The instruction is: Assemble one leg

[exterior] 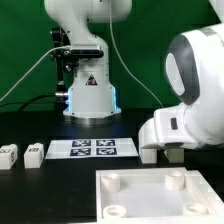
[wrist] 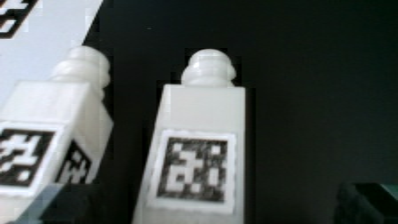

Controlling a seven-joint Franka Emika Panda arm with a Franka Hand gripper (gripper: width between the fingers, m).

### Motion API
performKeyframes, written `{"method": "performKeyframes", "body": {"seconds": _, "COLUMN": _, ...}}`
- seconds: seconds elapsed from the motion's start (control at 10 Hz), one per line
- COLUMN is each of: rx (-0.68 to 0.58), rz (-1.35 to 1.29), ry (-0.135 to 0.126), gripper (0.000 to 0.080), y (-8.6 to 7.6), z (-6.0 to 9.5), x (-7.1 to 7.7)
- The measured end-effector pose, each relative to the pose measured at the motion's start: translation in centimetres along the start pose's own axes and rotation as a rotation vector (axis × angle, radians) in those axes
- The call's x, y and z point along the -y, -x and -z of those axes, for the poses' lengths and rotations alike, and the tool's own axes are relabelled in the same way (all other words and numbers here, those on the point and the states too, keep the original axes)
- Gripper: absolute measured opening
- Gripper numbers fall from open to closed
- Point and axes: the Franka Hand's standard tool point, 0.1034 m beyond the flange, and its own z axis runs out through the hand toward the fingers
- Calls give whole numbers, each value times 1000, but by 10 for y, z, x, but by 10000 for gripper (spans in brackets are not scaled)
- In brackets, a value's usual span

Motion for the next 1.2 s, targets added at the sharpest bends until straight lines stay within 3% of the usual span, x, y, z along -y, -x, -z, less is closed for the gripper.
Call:
{"method": "performKeyframes", "body": {"seconds": 0.3, "rx": 32, "rz": -5, "ry": 7, "gripper": 649, "y": 0, "z": -4, "x": 1}}
{"method": "performKeyframes", "body": {"seconds": 0.4, "rx": 32, "rz": -5, "ry": 7, "gripper": 547, "y": 0, "z": -4, "x": 1}}
{"method": "performKeyframes", "body": {"seconds": 0.5, "rx": 33, "rz": -5, "ry": 7, "gripper": 547, "y": 0, "z": -4, "x": 1}}
{"method": "performKeyframes", "body": {"seconds": 0.6, "rx": 33, "rz": -5, "ry": 7, "gripper": 370, "y": 0, "z": -4, "x": 1}}
{"method": "performKeyframes", "body": {"seconds": 0.7, "rx": 33, "rz": -5, "ry": 7, "gripper": 290, "y": 0, "z": -4, "x": 1}}
{"method": "performKeyframes", "body": {"seconds": 1.2, "rx": 33, "rz": -5, "ry": 7, "gripper": 290, "y": 0, "z": -4, "x": 1}}
